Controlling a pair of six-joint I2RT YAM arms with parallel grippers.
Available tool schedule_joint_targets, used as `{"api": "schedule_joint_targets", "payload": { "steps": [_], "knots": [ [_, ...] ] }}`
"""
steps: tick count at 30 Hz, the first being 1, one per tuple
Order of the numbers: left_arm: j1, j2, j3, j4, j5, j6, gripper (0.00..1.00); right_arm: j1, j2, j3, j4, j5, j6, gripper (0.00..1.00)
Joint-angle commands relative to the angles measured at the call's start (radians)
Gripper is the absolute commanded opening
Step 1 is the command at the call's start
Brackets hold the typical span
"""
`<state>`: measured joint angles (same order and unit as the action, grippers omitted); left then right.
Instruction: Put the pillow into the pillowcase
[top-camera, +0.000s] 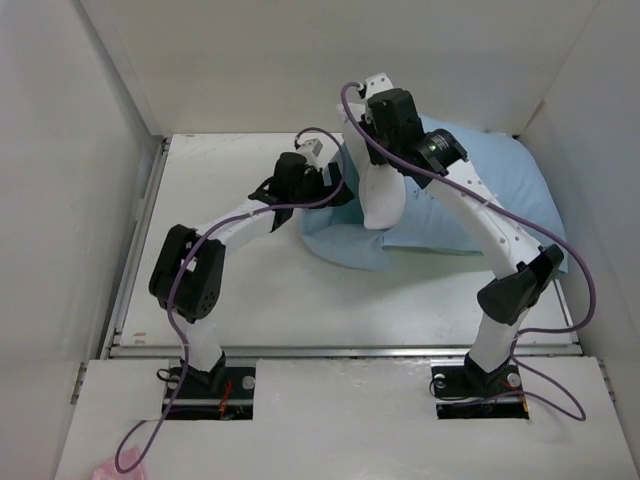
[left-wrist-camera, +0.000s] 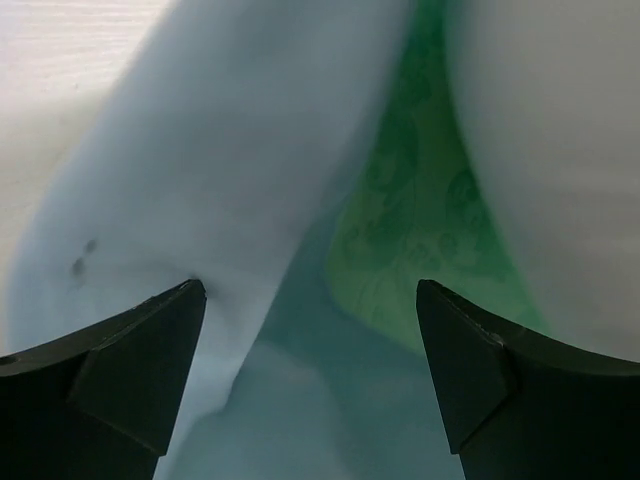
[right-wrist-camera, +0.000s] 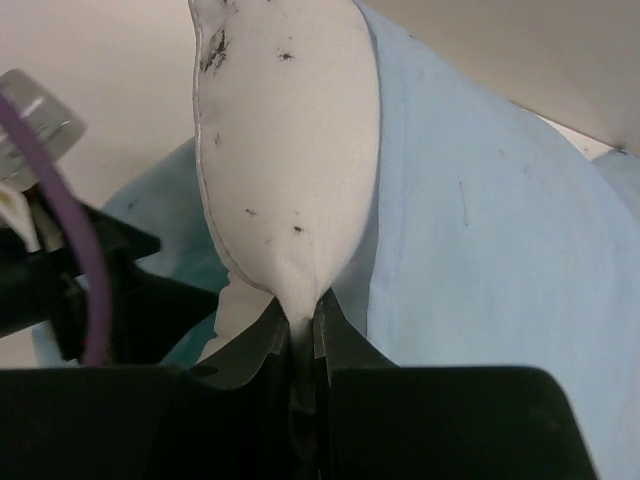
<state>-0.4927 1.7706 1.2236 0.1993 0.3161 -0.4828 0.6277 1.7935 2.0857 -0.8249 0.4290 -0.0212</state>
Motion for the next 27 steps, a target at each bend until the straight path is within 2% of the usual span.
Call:
{"api": "schedule_joint_targets", "payload": {
  "steps": [1,4,6,8,11,15,17,20,24,25,26,27],
  "knots": [
    [-0.030,0.013,0.085,0.066,-0.001,-0.025,0.84,0.010,0.001,0.062,0.092,-0.105,0.032,0.00],
    [-0.079,0.023,0.108,0.045,-0.128,-0.025,0.81,0.001,0.014,0.071,0.082,-0.137,0.041,0.00],
    [-0.101,0.035,0.108,0.045,-0.164,-0.025,0.81,-0.019,0.014,0.071,0.082,-0.182,0.064,0.00],
    [-0.110,0.085,0.131,0.014,-0.221,-0.046,0.76,-0.028,-0.008,0.071,0.101,-0.225,0.090,0.00],
    [-0.110,0.174,0.168,-0.049,-0.264,-0.098,0.76,-0.039,-0.031,0.071,0.122,-0.306,0.099,0.00],
    [-0.119,0.253,0.201,-0.070,-0.353,-0.169,0.81,-0.048,-0.049,0.091,0.131,-0.387,0.121,0.00],
    [-0.119,0.274,0.227,-0.081,-0.353,-0.180,0.83,-0.057,-0.059,0.114,0.132,-0.466,0.130,0.00],
    [-0.132,0.283,0.228,0.003,-0.367,-0.180,0.86,-0.066,-0.080,0.123,0.132,-0.554,0.151,0.00],
    [-0.150,0.381,0.322,0.012,-0.379,-0.169,0.88,-0.094,-0.120,0.123,0.122,-0.657,0.161,0.00],
    [-0.150,0.397,0.336,0.021,-0.379,-0.169,0.81,-0.094,-0.135,0.123,0.122,-0.676,0.170,0.00],
    [-0.150,0.412,0.349,0.022,-0.379,-0.159,0.67,-0.103,-0.147,0.123,0.131,-0.693,0.170,0.00],
    [-0.150,0.424,0.361,0.022,-0.379,-0.143,0.45,-0.103,-0.148,0.111,0.132,-0.705,0.170,0.00]
  ]
}}
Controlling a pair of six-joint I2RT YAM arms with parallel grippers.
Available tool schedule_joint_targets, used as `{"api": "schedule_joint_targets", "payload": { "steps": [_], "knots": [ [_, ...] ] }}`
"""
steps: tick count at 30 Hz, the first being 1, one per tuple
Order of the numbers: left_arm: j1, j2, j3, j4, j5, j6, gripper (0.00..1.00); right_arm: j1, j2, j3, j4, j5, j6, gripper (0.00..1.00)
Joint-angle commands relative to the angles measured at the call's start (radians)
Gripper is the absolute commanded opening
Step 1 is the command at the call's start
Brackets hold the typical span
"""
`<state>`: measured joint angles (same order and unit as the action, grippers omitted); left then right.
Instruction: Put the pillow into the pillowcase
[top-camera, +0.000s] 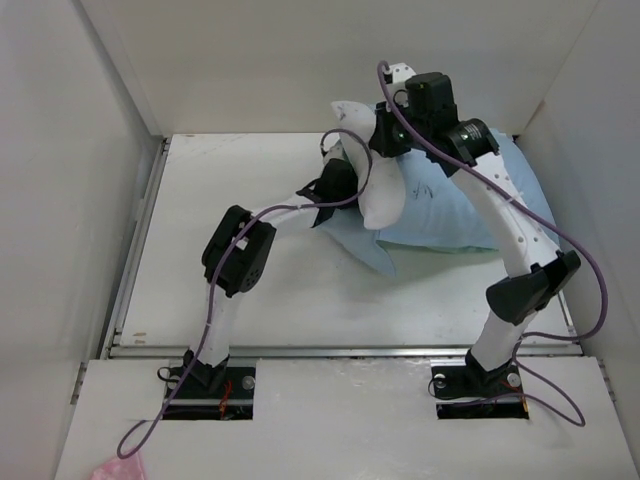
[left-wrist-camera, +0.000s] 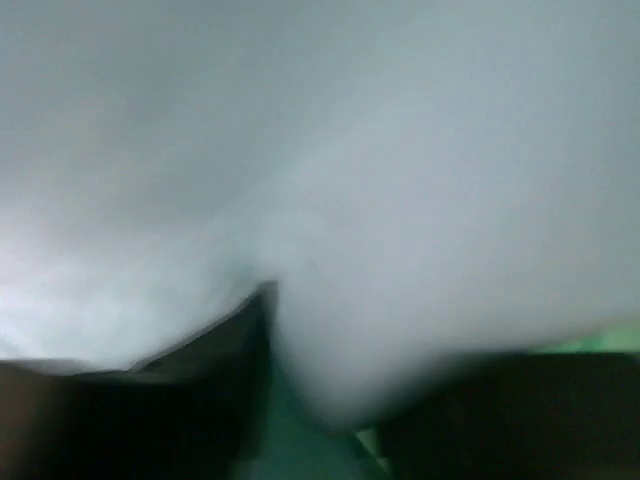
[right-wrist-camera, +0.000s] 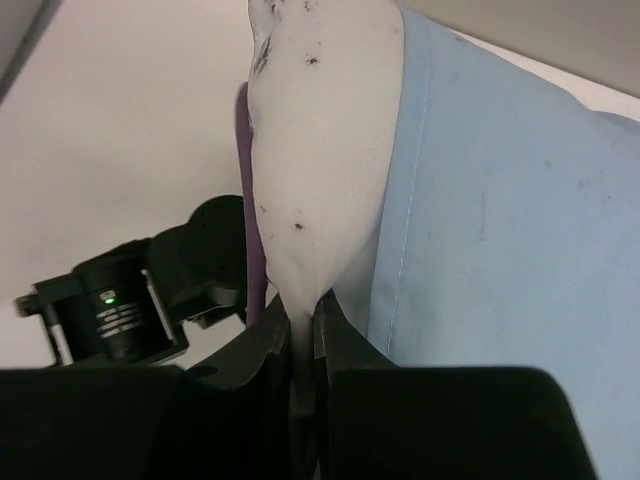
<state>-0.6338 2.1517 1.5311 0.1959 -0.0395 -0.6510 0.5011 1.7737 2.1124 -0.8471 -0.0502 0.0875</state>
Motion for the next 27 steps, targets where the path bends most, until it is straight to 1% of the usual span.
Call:
{"api": "schedule_joint_targets", "payload": {
  "steps": [1,2,3,5,6,7,8,10,11,12,13,14,15,17,18,19,21,22,24,25,27],
  "knots": [
    [-0.009,0.053,0.076,0.016,-0.013,0.025,0.22,0.013,-0.138,0.075,0.154,-0.226,0.070,0.00],
    [-0.009,0.053,0.077,0.007,-0.013,0.025,0.00,0.013,-0.138,0.055,0.154,-0.217,0.070,0.00],
    [-0.009,0.040,0.077,0.007,-0.022,0.045,0.00,0.002,-0.138,0.046,0.154,-0.217,0.070,0.00],
    [0.016,-0.022,0.029,0.007,-0.008,0.054,0.00,0.002,-0.138,0.015,0.142,-0.140,0.070,0.00],
    [0.049,-0.095,-0.045,0.007,0.022,0.054,0.00,0.002,-0.129,-0.012,0.128,-0.064,0.070,0.00],
    [0.049,-0.146,-0.105,0.032,0.038,0.054,0.00,0.002,-0.129,-0.035,0.128,-0.028,0.060,0.00],
    [0.083,-0.201,-0.167,0.095,0.047,0.054,0.00,0.002,-0.111,-0.055,0.128,0.005,0.051,0.00],
    [0.111,-0.316,-0.276,0.132,0.037,0.054,0.00,0.002,-0.083,-0.087,0.109,0.073,0.023,0.00],
    [0.135,-0.420,-0.352,0.132,0.015,0.054,0.00,0.002,-0.065,-0.107,0.100,0.125,0.014,0.00],
    [0.147,-0.465,-0.376,0.110,0.004,0.080,0.00,0.002,-0.025,-0.117,0.100,0.150,0.014,0.00],
    [0.157,-0.502,-0.388,0.081,-0.032,0.080,0.00,0.002,-0.005,-0.117,0.100,0.168,0.005,0.00],
    [0.157,-0.562,-0.400,0.054,-0.033,0.092,0.00,0.002,0.013,-0.117,0.091,0.182,0.004,0.00],
    [0.186,-0.585,-0.401,0.009,-0.033,0.108,0.00,0.002,0.041,-0.117,0.091,0.182,-0.008,0.00],
    [0.206,-0.621,-0.401,-0.029,-0.028,0.126,0.00,0.011,0.050,-0.147,0.112,0.173,-0.035,0.00],
    [0.233,-0.645,-0.401,-0.045,-0.028,0.126,0.00,0.020,0.050,-0.191,0.127,0.190,-0.035,0.00],
    [0.249,-0.645,-0.401,-0.080,-0.028,0.126,0.00,0.020,0.050,-0.215,0.160,0.206,-0.046,0.00],
    [0.279,-0.668,-0.401,-0.116,-0.037,0.126,0.00,0.020,0.050,-0.271,0.169,0.265,-0.046,0.00],
    [0.313,-0.668,-0.401,-0.150,-0.037,0.126,0.00,0.020,0.050,-0.290,0.169,0.280,-0.055,0.00],
    [0.344,-0.668,-0.391,-0.171,-0.048,0.126,0.00,0.030,0.039,-0.324,0.178,0.280,-0.074,0.00],
    [0.374,-0.668,-0.373,-0.180,-0.048,0.126,0.00,0.030,0.023,-0.377,0.200,0.261,-0.074,0.00],
    [0.408,-0.650,-0.348,-0.226,-0.048,0.126,0.00,0.030,-0.019,-0.435,0.244,0.221,-0.124,0.00]
  ]
}}
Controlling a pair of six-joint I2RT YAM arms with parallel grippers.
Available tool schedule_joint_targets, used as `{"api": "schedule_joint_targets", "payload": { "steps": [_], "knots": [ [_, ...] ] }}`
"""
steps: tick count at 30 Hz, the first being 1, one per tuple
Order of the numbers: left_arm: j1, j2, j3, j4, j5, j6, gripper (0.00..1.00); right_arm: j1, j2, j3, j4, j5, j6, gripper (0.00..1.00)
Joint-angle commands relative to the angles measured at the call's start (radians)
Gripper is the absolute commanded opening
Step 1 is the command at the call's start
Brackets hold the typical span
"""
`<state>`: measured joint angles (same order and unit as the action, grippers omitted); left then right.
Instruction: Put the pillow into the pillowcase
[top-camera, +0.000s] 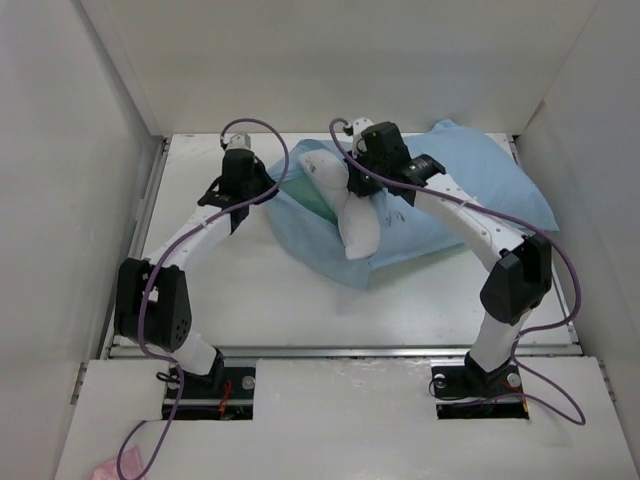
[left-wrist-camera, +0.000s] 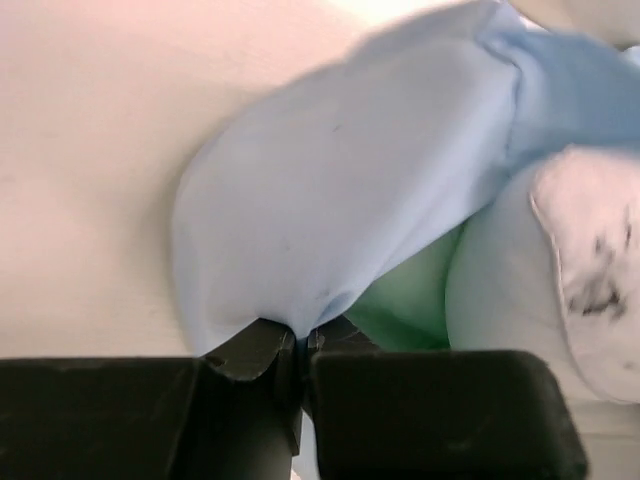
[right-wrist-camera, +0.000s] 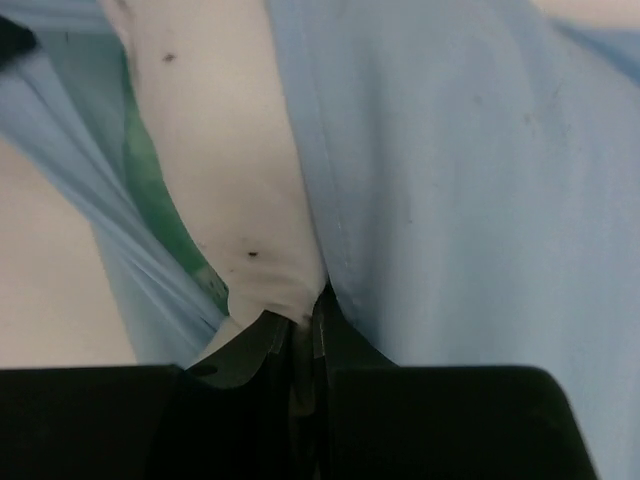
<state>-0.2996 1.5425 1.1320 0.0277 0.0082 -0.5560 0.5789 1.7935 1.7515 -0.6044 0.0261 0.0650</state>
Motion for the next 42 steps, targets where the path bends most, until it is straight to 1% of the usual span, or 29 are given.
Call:
{"api": "schedule_joint_targets", "payload": {
  "steps": [1,2,3,5,7,9,11,13,14,16,19,21,22,23,24,25,26,27,30,31,33,34,36,37,38,40,41,42],
  "knots": [
    [0.091,-0.032,0.063,-0.067,-0.096,0.031,0.00,-0.039,-0.051,-0.134,0.020,0.144,-0.102,0.00],
    [0.117,-0.021,0.075,-0.068,-0.096,0.031,0.00,-0.039,-0.074,-0.158,0.035,0.115,-0.112,0.00],
    [0.129,-0.021,0.084,-0.068,-0.087,0.031,0.00,-0.039,-0.085,-0.182,0.051,0.085,-0.163,0.00],
    [0.149,0.008,0.124,-0.080,-0.064,0.031,0.00,-0.005,-0.095,-0.233,0.071,0.017,-0.203,0.00],
    [0.149,0.008,0.152,-0.091,-0.025,0.045,0.00,0.015,-0.071,-0.242,0.087,0.008,-0.222,0.00],
    [0.149,0.008,0.161,-0.068,0.004,0.045,0.00,0.039,0.001,-0.189,0.049,-0.020,-0.251,0.00],
    [0.149,0.008,0.189,-0.068,0.015,0.054,0.00,0.061,0.018,-0.178,0.022,-0.043,-0.315,0.00],
    [0.140,0.043,0.270,-0.113,-0.063,0.054,0.00,0.070,-0.006,-0.227,0.050,-0.060,-0.329,0.00],
    [0.140,0.060,0.300,-0.127,-0.079,0.064,0.00,0.070,-0.029,-0.254,0.063,-0.072,-0.353,0.00],
    [0.140,0.122,0.395,-0.153,-0.079,0.064,0.00,0.070,-0.106,-0.340,0.072,-0.161,-0.396,0.00],
    [0.149,0.169,0.509,-0.176,-0.054,0.053,0.00,0.070,-0.120,-0.357,0.092,-0.274,-0.415,0.00],
    [0.139,0.169,0.520,-0.166,-0.040,0.064,0.00,0.070,-0.034,-0.304,0.065,-0.316,-0.435,0.00],
    [0.122,0.144,0.520,-0.154,-0.040,0.077,0.00,0.070,0.005,-0.232,0.046,-0.331,-0.447,0.00],
    [0.111,0.130,0.511,-0.153,-0.054,0.087,0.00,0.070,0.089,-0.196,0.029,-0.331,-0.462,0.00],
    [0.111,0.116,0.511,-0.144,-0.054,0.087,0.00,0.070,0.131,-0.160,0.003,-0.331,-0.482,0.00],
    [0.102,0.091,0.511,-0.144,-0.054,0.096,0.00,0.070,0.209,-0.085,-0.020,-0.331,-0.505,0.00],
    [0.102,0.078,0.511,-0.144,-0.054,0.096,0.00,0.070,0.210,-0.052,-0.020,-0.331,-0.505,0.00],
    [0.102,0.065,0.511,-0.135,-0.054,0.096,0.00,0.070,0.271,-0.023,-0.034,-0.331,-0.520,0.00],
    [0.102,0.047,0.532,-0.140,-0.074,0.107,0.00,0.049,0.335,0.023,-0.025,-0.406,-0.531,0.00],
    [0.102,0.047,0.551,-0.152,-0.064,0.107,0.00,0.038,0.348,0.023,-0.008,-0.407,-0.506,0.00],
    [0.091,0.027,0.542,-0.152,-0.022,0.117,0.00,0.026,0.369,0.032,0.078,-0.301,-0.394,0.00],
    [0.091,0.012,0.519,-0.137,0.007,0.128,0.00,0.026,0.379,0.032,0.166,-0.245,-0.266,0.00],
    [0.064,-0.045,0.458,-0.126,0.016,0.137,0.00,0.006,0.391,0.084,0.241,-0.079,-0.124,0.00],
    [0.054,-0.064,0.399,-0.117,0.016,0.137,0.00,0.006,0.391,0.104,0.285,-0.045,-0.055,0.00],
    [0.039,-0.082,0.369,-0.117,0.028,0.137,0.00,-0.013,0.391,0.120,0.307,-0.016,0.093,0.00],
    [0.027,-0.137,0.274,-0.146,0.029,0.137,0.00,-0.048,0.391,0.138,0.354,-0.054,0.180,0.00],
    [0.027,-0.154,0.246,-0.156,0.000,0.124,0.00,-0.059,0.380,0.154,0.386,-0.054,0.249,0.00],
    [0.027,-0.169,0.220,-0.166,-0.020,0.123,0.00,-0.059,0.380,0.163,0.399,-0.084,0.249,0.00]
  ]
}}
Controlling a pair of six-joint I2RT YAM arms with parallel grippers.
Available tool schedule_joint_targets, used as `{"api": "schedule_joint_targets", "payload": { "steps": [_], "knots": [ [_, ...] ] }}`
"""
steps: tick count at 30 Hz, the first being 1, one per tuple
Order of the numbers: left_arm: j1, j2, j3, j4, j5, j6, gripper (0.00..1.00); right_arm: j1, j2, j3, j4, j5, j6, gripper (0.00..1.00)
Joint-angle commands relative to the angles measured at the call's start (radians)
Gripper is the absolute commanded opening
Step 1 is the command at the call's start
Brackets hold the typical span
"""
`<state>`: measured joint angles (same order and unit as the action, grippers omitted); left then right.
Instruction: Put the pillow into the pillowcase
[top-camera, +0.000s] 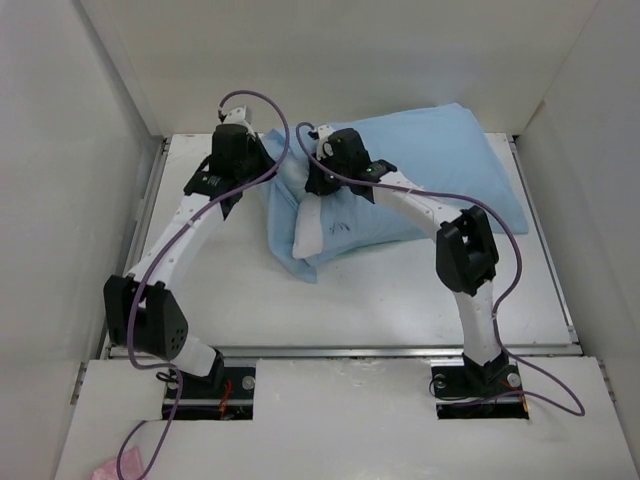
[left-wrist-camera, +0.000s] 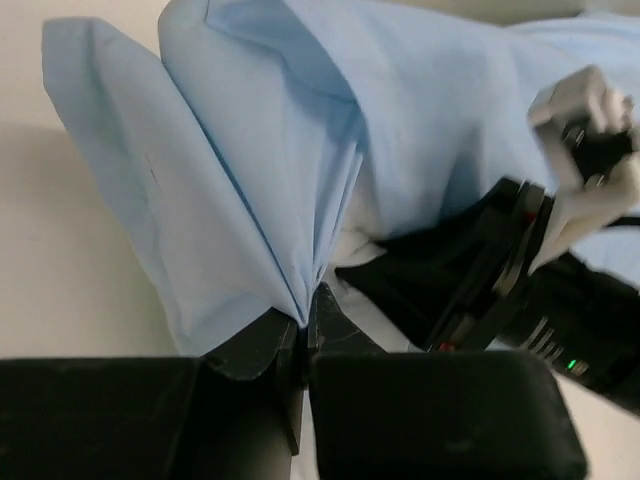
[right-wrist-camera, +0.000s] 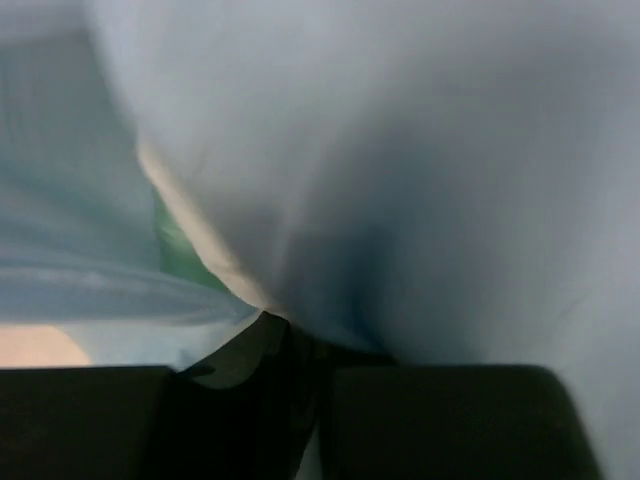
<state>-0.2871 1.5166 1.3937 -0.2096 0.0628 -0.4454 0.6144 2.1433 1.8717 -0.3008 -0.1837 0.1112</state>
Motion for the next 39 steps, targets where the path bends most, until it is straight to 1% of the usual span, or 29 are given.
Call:
{"api": "schedule_joint_targets", "payload": {
  "steps": [1,2,4,7,8,9,10,11,13,15,16,18,21,23,25,26,27,28,29,30,31,32,33,34,35,36,37,38,39],
  "knots": [
    [0.014,-0.171,-0.088,0.072,-0.095,0.004,0.00,-0.105,0.020,0.064,0.095,0.090,0.203,0.19],
    [0.014,-0.171,-0.105,0.062,-0.121,0.004,0.00,-0.105,-0.005,0.064,0.086,0.046,0.182,0.31],
    [0.014,-0.182,-0.114,0.052,-0.190,0.004,0.00,-0.105,-0.058,0.038,0.077,-0.079,0.026,0.52],
    [0.014,-0.148,-0.096,0.055,-0.208,-0.006,0.00,-0.075,-0.227,-0.106,0.028,-0.141,-0.241,0.71],
    [0.014,-0.127,-0.082,0.055,-0.208,-0.006,0.00,-0.038,-0.271,-0.177,0.003,-0.128,-0.304,0.92],
    [0.014,-0.113,-0.082,0.055,-0.208,-0.006,0.00,-0.015,-0.351,-0.210,-0.047,-0.099,-0.358,0.94],
    [0.014,-0.101,-0.067,0.055,-0.218,-0.006,0.00,0.011,-0.384,-0.239,-0.072,-0.062,-0.440,0.94],
    [0.014,-0.092,-0.067,0.055,-0.218,-0.006,0.00,0.062,-0.410,-0.267,-0.093,0.017,-0.461,0.95],
    [0.014,-0.072,-0.058,0.055,-0.218,-0.006,0.00,0.100,-0.460,-0.322,-0.165,0.079,-0.461,0.95],
    [0.014,-0.072,-0.058,0.065,-0.218,-0.006,0.00,0.132,-0.470,-0.362,-0.227,0.110,-0.461,0.95],
    [0.014,-0.062,-0.058,0.065,-0.218,-0.006,0.00,0.133,-0.485,-0.374,-0.277,0.110,-0.450,0.95],
    [0.014,-0.062,-0.058,0.065,-0.218,0.004,0.00,0.165,-0.497,-0.397,-0.311,0.083,-0.450,0.95],
    [0.014,-0.053,-0.049,0.065,-0.208,0.004,0.00,0.206,-0.510,-0.425,-0.311,0.046,-0.450,0.95],
    [0.014,-0.053,-0.048,0.056,-0.208,0.004,0.00,0.248,-0.461,-0.411,-0.320,-0.035,-0.465,0.95],
    [0.014,-0.053,-0.048,0.056,-0.208,0.004,0.00,0.257,-0.427,-0.401,-0.287,-0.068,-0.466,0.95],
    [0.014,-0.053,-0.039,0.046,-0.208,0.014,0.00,0.257,-0.396,-0.411,-0.262,-0.030,-0.466,0.95],
    [0.014,-0.053,-0.039,0.035,-0.208,0.014,0.00,0.257,-0.384,-0.425,-0.203,0.055,-0.450,0.95],
    [0.014,-0.053,-0.039,0.035,-0.208,0.014,0.00,0.257,-0.370,-0.425,-0.172,0.056,-0.438,0.95],
    [0.014,-0.053,-0.039,0.035,-0.208,0.014,0.00,0.257,-0.358,-0.440,-0.134,0.158,-0.418,0.91],
    [0.014,-0.053,-0.039,0.024,-0.208,0.023,0.00,0.257,-0.327,-0.441,-0.089,0.199,-0.397,0.87],
    [0.014,-0.053,-0.039,0.024,-0.199,0.024,0.00,0.257,-0.315,-0.425,-0.055,0.252,-0.336,0.80],
    [0.014,-0.064,-0.039,0.024,-0.199,0.024,0.00,0.257,-0.304,-0.425,-0.014,0.373,-0.299,0.65],
    [0.014,-0.075,-0.050,0.024,-0.190,0.024,0.00,0.257,-0.304,-0.413,0.020,0.410,-0.288,0.56],
    [0.014,-0.075,-0.067,0.024,-0.179,0.024,0.00,0.257,-0.290,-0.413,0.116,0.481,-0.204,0.36],
    [0.014,-0.087,-0.067,0.033,-0.179,0.014,0.00,0.257,-0.277,-0.402,0.159,0.571,-0.155,0.16],
    [0.014,-0.098,-0.080,0.033,-0.170,0.014,0.00,0.248,-0.276,-0.373,0.185,0.655,-0.128,0.12],
    [0.014,-0.098,-0.091,0.033,-0.170,0.014,0.00,0.239,-0.276,-0.355,0.210,0.685,-0.101,0.05],
    [0.014,-0.107,-0.091,0.023,-0.182,0.014,0.00,0.229,-0.276,-0.341,0.225,0.714,-0.028,0.00],
    [0.014,-0.107,-0.102,0.022,-0.182,0.014,0.00,0.207,-0.286,-0.327,0.239,0.725,0.002,0.00]
  ]
}}
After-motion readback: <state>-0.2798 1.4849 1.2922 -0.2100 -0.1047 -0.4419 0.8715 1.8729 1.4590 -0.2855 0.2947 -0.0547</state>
